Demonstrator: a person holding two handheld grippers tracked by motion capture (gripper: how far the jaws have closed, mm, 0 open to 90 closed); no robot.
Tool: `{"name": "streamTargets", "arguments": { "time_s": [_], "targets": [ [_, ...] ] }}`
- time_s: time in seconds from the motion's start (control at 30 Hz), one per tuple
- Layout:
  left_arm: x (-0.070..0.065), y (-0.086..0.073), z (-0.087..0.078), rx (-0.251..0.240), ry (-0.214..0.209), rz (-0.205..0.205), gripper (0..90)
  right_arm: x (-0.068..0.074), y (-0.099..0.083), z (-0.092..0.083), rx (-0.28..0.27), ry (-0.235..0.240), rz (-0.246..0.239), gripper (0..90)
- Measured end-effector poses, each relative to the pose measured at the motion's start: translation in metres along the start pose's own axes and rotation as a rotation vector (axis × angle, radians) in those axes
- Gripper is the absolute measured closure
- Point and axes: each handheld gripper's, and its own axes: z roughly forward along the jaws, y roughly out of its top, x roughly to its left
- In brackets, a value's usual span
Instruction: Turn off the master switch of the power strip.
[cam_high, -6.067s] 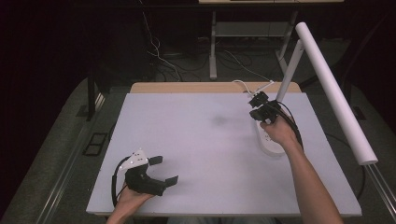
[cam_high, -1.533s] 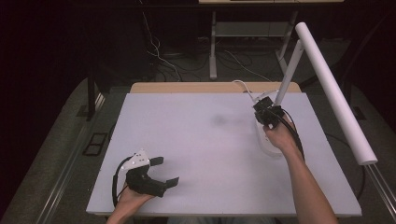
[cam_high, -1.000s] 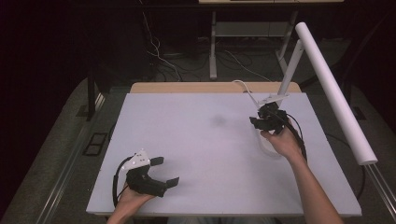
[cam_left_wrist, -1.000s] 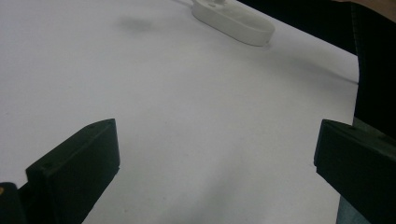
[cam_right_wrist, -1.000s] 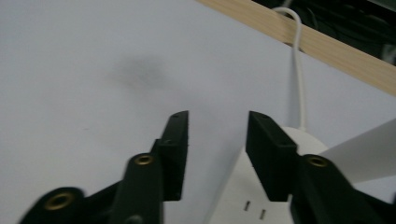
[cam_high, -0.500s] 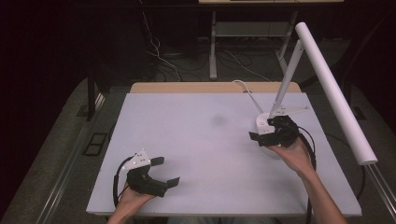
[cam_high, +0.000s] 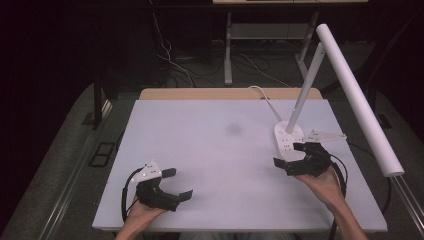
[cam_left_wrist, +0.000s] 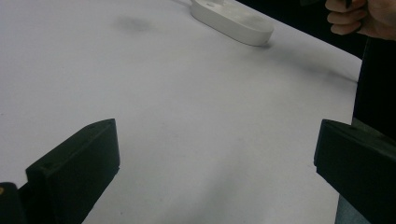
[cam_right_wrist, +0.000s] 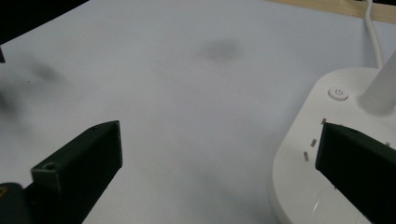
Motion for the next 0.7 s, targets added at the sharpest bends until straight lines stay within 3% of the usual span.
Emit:
{"name": "streamTargets", "arguments": {
  "time_s": [0.37, 0.7],
  "targets": [
    [0.000, 0.000, 0.000, -0.001, 0.000, -0.002, 0.0, 0.012, -0.028, -0.009, -0.022, 0.027, 0.017, 0.0],
    [0.001, 0.000, 0.000, 0.002, 0.005, -0.005, 0.0, 0.017, -0.052, -0.016, -0.030, 0.013, 0.028, 0.0]
  ]
}}
